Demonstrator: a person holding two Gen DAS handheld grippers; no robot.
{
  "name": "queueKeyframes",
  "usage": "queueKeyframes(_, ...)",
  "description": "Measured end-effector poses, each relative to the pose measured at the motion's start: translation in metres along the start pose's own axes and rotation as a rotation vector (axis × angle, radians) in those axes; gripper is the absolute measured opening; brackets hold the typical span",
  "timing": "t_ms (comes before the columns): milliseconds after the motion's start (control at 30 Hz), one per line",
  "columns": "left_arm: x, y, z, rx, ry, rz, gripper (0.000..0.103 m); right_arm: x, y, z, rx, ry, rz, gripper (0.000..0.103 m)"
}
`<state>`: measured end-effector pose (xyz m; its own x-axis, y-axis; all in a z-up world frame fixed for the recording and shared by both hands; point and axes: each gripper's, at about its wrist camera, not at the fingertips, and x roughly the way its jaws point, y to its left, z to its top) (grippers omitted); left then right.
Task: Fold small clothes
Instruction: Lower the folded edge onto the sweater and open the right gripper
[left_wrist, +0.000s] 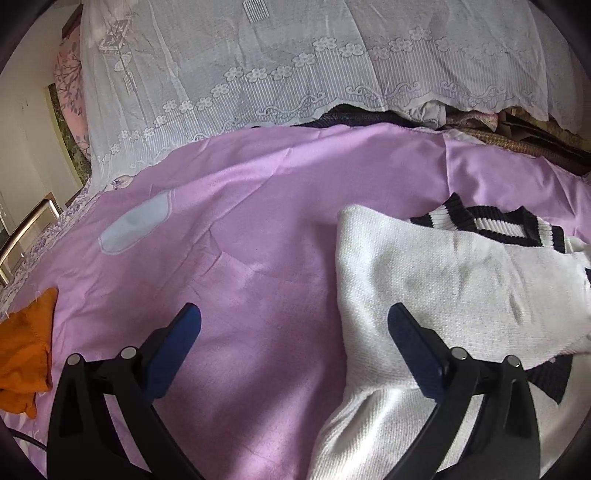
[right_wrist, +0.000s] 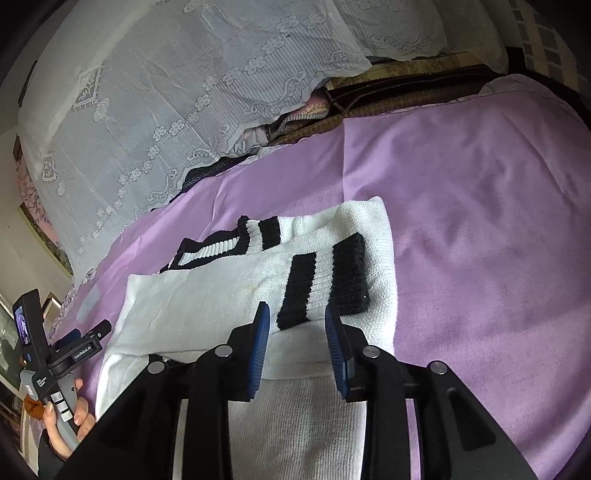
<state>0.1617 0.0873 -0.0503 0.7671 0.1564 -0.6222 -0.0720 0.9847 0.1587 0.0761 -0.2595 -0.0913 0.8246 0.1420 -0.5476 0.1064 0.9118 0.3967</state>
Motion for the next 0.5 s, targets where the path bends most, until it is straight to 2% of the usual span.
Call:
queueKeyframes(367, -0.054, 0.007, -0.027, 0.03, -0.07, 0.013, 0.099, -0.048, 0.002, -0.036, -0.021, -0.01, 0.046, 0.032)
queueKeyframes(500, -0.073, 0.013, -0.045, 0.04, -0.077, 0.018, 0.099, -0.066, 0.013, -0.054, -0.08, -0.014, 0.053, 0.037)
